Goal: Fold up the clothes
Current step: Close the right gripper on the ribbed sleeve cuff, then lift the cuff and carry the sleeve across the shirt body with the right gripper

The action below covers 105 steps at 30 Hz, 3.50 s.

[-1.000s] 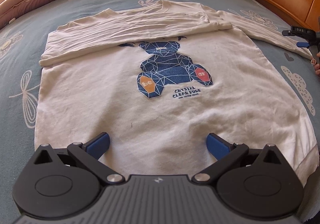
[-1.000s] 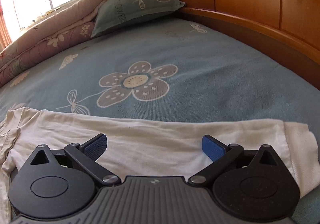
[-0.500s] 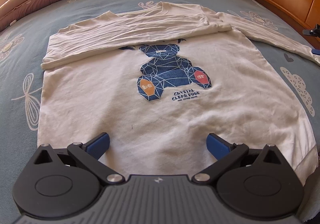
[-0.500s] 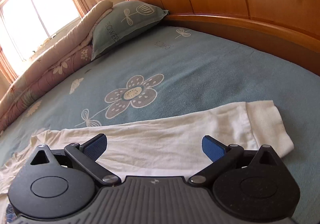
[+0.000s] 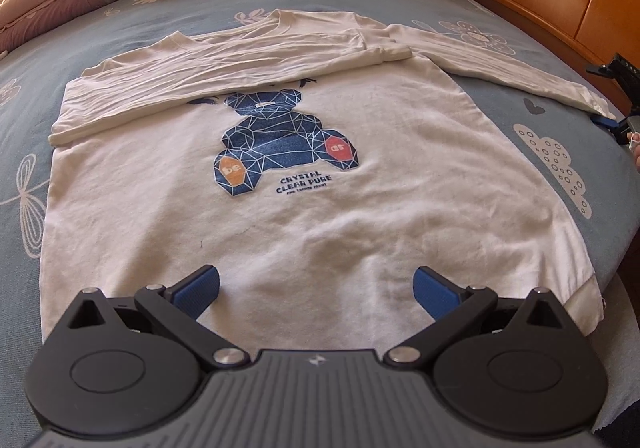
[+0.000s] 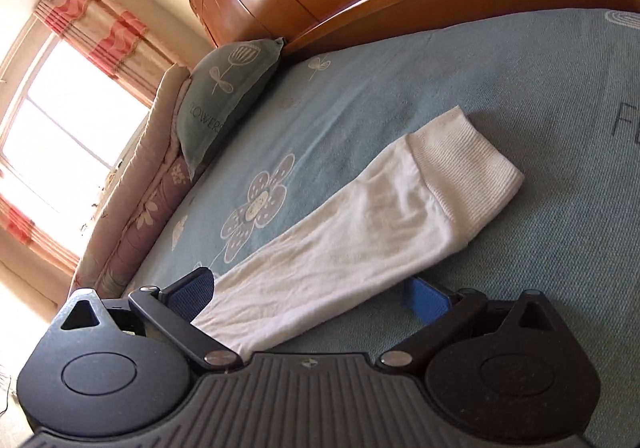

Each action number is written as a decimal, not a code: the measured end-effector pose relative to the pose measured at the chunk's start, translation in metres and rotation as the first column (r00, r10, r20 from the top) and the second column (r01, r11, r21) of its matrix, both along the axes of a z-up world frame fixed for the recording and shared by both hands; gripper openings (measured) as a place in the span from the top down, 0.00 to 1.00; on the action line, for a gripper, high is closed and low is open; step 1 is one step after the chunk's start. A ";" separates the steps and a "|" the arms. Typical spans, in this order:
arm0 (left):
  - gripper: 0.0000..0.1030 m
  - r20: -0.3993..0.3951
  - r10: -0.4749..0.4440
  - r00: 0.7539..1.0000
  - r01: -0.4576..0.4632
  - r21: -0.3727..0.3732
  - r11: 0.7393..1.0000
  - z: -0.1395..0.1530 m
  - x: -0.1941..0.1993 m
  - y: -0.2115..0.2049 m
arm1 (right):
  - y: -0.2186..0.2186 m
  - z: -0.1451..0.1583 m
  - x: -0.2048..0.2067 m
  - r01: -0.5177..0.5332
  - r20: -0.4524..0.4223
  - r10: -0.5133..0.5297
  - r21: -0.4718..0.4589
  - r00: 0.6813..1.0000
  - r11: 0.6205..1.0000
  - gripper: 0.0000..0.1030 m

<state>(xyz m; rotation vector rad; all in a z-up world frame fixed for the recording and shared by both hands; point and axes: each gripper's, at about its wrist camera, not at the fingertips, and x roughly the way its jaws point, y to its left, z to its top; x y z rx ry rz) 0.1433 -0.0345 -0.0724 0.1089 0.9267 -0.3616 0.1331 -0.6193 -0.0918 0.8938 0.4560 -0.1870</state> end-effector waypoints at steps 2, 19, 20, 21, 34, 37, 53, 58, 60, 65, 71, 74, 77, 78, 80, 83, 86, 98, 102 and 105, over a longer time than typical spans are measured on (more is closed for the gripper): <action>0.01 -0.002 0.005 1.000 -0.005 -0.001 1.000 0.000 -0.001 0.001 | -0.002 -0.001 0.005 0.025 0.015 -0.025 -0.004 1.000 1.000 0.00; 0.01 -0.020 0.023 1.000 -0.023 -0.008 1.000 -0.003 -0.003 0.000 | -0.010 -0.012 0.020 0.171 0.124 -0.170 -0.001 0.978 0.985 0.00; 0.01 -0.021 0.022 1.000 -0.022 -0.004 1.000 -0.004 -0.003 -0.001 | -0.003 -0.012 0.020 0.161 0.123 -0.157 -0.025 0.980 0.987 0.00; 0.01 -0.021 0.021 1.000 -0.021 -0.001 1.000 -0.004 -0.003 -0.001 | 0.004 -0.012 0.019 0.151 0.122 -0.144 -0.048 0.982 0.987 0.00; 0.01 -0.026 0.010 1.000 -0.010 0.012 1.000 -0.004 0.004 -0.007 | 0.030 -0.012 0.047 0.066 0.094 -0.048 -0.204 0.994 0.977 0.00; 0.01 -0.016 0.004 1.000 -0.004 0.015 1.000 -0.001 0.005 -0.007 | 0.029 -0.010 0.050 0.076 0.100 -0.057 -0.199 0.993 0.977 0.00; 0.01 -0.023 -0.054 0.998 0.054 0.013 0.998 0.001 0.008 0.006 | 0.056 0.047 0.056 -0.028 0.172 0.063 -0.201 0.983 0.979 0.00; 0.01 -0.017 -0.115 0.993 0.115 0.003 0.993 0.011 0.008 0.016 | 0.086 0.062 0.073 -0.101 0.135 0.138 -0.248 0.981 0.964 0.00; 0.01 -0.012 -0.121 0.993 0.121 -0.003 0.993 0.015 0.008 0.021 | 0.099 0.069 0.081 -0.129 0.124 0.167 -0.270 0.978 0.954 0.00; 0.01 0.001 -0.125 0.992 0.125 -0.023 0.992 0.018 0.004 0.034 | 0.133 0.089 0.105 -0.197 0.091 0.237 -0.324 0.967 0.926 0.00; 0.01 -0.002 -0.162 0.987 0.162 -0.033 0.986 0.017 -0.002 0.049 | 0.172 0.108 0.133 -0.263 0.072 0.307 -0.359 0.949 0.896 0.00; 0.01 -0.003 -0.177 0.984 0.176 -0.030 0.984 0.017 -0.005 0.058 | 0.195 0.112 0.148 -0.297 0.060 0.341 -0.370 0.938 0.880 0.00; 0.01 -0.004 -0.161 0.987 0.161 -0.026 0.987 0.018 -0.007 0.068 | 0.218 0.112 0.164 -0.323 0.046 0.367 -0.381 0.929 0.866 0.00; 0.01 -0.005 -0.156 0.988 0.156 -0.030 0.987 0.018 -0.008 0.072 | 0.225 0.112 0.168 -0.328 0.047 0.372 -0.381 0.927 0.865 0.00; 0.01 -0.007 -0.144 0.990 0.143 -0.040 0.989 0.019 -0.009 0.080 | 0.240 0.111 0.178 -0.336 0.047 0.381 -0.382 0.923 0.861 0.00; 0.01 -0.006 -0.115 0.993 0.115 -0.037 0.993 0.021 -0.011 0.090 | 0.262 0.108 0.192 -0.340 0.041 0.386 -0.393 0.921 0.854 0.00; 0.01 -0.007 -0.084 0.996 0.084 -0.045 0.996 0.023 -0.012 0.101 | 0.282 0.107 0.206 -0.356 0.037 0.402 -0.395 0.915 0.847 0.00; 0.01 -0.032 -0.052 0.998 0.050 -0.058 0.997 0.022 -0.011 0.105 | 0.362 0.108 0.233 -0.442 0.058 0.508 -0.414 0.859 0.796 0.00; 0.01 -0.045 -0.036 0.998 0.033 -0.062 0.998 0.019 -0.013 0.105 | 0.387 0.107 0.236 -0.479 0.063 0.548 -0.410 0.834 0.776 0.00; 0.01 -0.052 -0.034 0.998 0.030 -0.065 0.997 0.018 -0.015 0.106 | 0.406 0.107 0.237 -0.507 0.054 0.578 -0.418 0.814 0.754 0.00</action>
